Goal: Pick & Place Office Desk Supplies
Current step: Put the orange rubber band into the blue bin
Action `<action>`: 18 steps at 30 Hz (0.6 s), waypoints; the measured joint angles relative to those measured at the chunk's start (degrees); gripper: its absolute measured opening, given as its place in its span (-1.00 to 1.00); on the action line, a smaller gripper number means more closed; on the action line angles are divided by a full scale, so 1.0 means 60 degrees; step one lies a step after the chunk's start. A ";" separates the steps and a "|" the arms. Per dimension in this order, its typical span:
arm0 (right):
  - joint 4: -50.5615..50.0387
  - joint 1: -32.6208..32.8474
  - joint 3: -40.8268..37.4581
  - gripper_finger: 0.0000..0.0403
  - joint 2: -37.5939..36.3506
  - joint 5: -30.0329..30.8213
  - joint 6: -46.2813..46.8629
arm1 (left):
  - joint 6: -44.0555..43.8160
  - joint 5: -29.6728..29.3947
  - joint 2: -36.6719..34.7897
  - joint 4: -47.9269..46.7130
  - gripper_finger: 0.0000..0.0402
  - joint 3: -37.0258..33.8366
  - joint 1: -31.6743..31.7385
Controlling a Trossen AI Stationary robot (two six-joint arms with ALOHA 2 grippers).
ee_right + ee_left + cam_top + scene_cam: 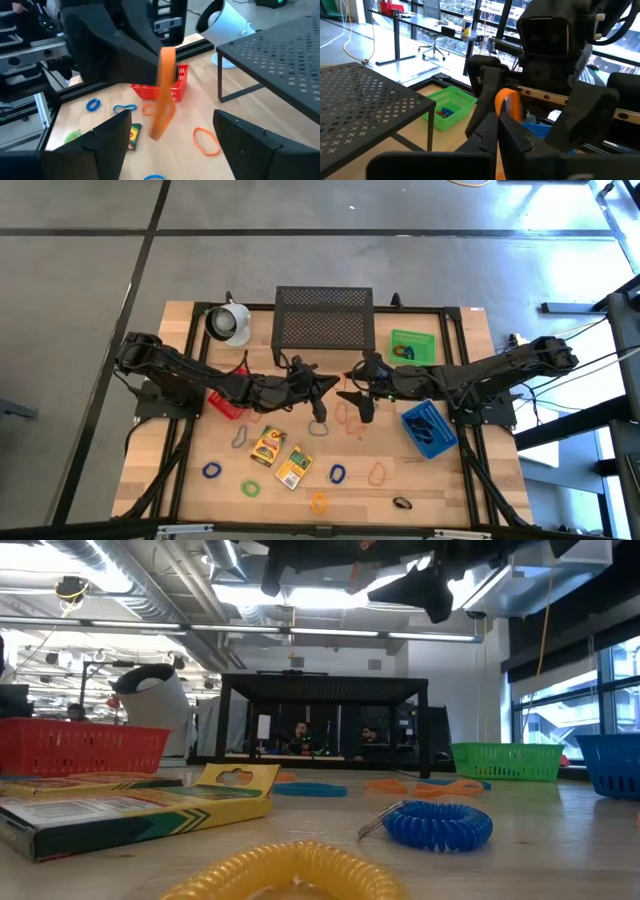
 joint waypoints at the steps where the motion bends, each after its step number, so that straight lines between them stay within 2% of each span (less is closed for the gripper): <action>1: -0.0011 0.0002 0.0000 0.35 0.0000 -0.0021 0.0000 | 0.0000 0.0000 0.0000 0.0003 -0.98 0.0000 0.0010; 7: -0.0006 0.0000 0.0000 -0.06 0.0000 -0.0021 -0.0003 | 0.0165 0.0005 0.0000 -0.0004 -0.96 0.0000 0.0079; 15: -0.0010 0.0000 0.0000 -0.91 0.0000 -0.0280 -0.0004 | 0.0170 0.0014 0.0000 -0.0018 -0.96 0.0000 0.0080; 18: -0.0011 0.0000 0.0000 -0.94 0.0000 -0.0280 0.0206 | 0.0164 0.0018 0.0000 -0.0022 -0.96 0.0000 0.0084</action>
